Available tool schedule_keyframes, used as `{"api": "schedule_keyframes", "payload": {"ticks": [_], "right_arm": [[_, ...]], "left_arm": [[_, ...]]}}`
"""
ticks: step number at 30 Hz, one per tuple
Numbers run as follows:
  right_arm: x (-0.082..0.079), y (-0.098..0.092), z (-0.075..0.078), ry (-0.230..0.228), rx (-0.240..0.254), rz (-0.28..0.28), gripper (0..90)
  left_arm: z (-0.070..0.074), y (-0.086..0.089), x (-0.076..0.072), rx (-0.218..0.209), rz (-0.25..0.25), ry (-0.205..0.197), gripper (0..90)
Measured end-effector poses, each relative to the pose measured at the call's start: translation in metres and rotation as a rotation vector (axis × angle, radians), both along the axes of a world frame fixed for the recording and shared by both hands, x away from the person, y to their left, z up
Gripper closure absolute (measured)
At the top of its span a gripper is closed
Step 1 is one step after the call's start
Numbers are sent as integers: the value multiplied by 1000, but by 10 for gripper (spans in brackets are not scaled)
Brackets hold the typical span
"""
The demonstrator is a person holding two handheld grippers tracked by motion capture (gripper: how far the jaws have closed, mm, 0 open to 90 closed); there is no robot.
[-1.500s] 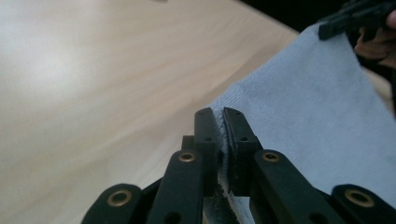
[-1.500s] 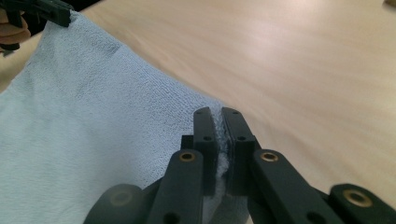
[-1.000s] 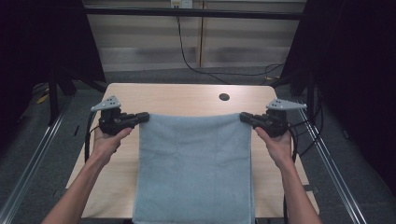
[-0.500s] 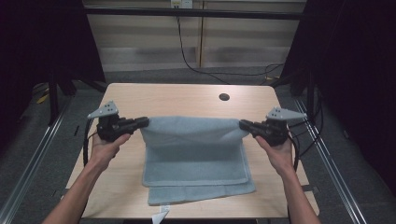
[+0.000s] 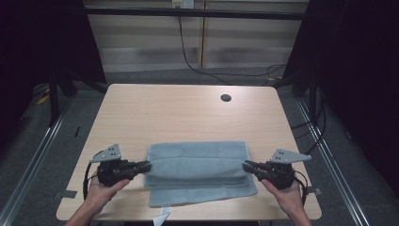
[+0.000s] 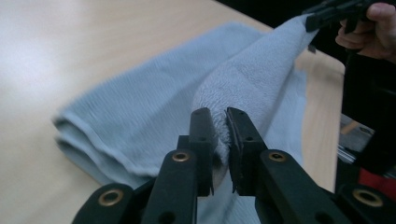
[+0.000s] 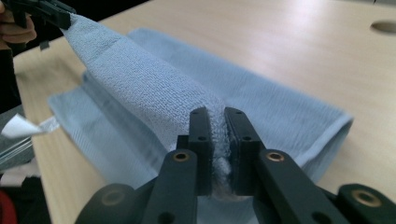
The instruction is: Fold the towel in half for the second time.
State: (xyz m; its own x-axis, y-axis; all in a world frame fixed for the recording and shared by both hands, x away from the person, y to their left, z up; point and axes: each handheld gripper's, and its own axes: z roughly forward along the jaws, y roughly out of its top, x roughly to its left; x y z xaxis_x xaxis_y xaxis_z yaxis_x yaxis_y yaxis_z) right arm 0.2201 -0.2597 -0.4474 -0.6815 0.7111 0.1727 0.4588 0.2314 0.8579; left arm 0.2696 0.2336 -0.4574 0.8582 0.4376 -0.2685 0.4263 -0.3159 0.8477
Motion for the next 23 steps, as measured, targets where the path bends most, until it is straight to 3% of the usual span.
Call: {"api": "schedule_keyframes", "payload": {"ticks": [3,5,7,9,11,15,17,19,21,23], "right_arm": [[-9,-4,-8,29,2,6,769],[-14,-6,-8,39,15,33,739],[-19,-10,-5,29,37,24,709],[-22,-13,-1,6,60,10,672],[-21,-16,1,-10,72,-14,665],[-15,-21,-2,-24,72,-86,605],[-12,-25,-4,-24,63,-130,566],[-11,-30,-5,-17,69,-163,555],[-10,-37,-3,-19,89,-196,509],[-9,-41,-3,-26,77,-232,447]], "left_arm": [[-5,5,-12,-3,-23,23,779],[-5,10,-17,-28,-23,36,750],[-4,16,-19,-65,-29,40,744],[-2,21,-15,-74,2,32,712],[-3,26,-6,-68,71,28,666],[-7,36,13,-69,152,24,578],[-11,41,16,-36,205,0,537],[-15,46,18,-7,250,11,467],[-19,47,20,14,275,18,421],[-21,47,21,30,289,21,372]]}}
